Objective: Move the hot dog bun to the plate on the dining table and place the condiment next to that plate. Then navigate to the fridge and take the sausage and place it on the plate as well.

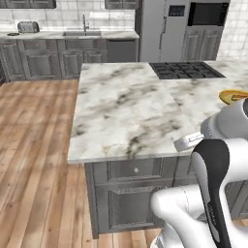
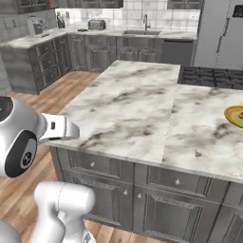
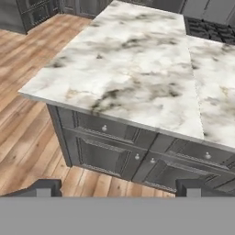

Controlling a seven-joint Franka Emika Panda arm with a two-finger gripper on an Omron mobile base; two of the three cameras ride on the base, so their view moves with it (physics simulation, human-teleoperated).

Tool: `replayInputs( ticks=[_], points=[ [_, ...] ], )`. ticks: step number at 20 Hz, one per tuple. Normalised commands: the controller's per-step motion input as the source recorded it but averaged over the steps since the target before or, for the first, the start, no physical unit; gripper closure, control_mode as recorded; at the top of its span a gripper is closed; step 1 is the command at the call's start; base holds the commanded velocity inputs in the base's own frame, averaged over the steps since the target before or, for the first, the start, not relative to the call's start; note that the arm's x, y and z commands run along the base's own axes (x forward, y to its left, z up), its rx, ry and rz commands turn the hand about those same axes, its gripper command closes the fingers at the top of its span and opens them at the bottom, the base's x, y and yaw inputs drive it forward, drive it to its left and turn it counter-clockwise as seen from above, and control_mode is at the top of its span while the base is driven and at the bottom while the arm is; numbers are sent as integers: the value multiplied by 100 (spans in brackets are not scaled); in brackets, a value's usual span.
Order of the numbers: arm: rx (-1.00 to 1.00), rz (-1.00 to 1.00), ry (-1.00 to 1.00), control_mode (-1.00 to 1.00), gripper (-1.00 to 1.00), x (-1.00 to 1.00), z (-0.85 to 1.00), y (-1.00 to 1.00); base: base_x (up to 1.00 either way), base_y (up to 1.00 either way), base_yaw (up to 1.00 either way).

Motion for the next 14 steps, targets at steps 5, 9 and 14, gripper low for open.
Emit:
replayInputs(
  ticks=[5,9,14],
  points=[
    [0,0,0,100,-100,0,0,0,20,100,-9],
    [0,0,0,100,-100,0,0,0,26,100,-10],
    [0,0,0,100,-100,0,0,0,27,100,-11]
  ],
)
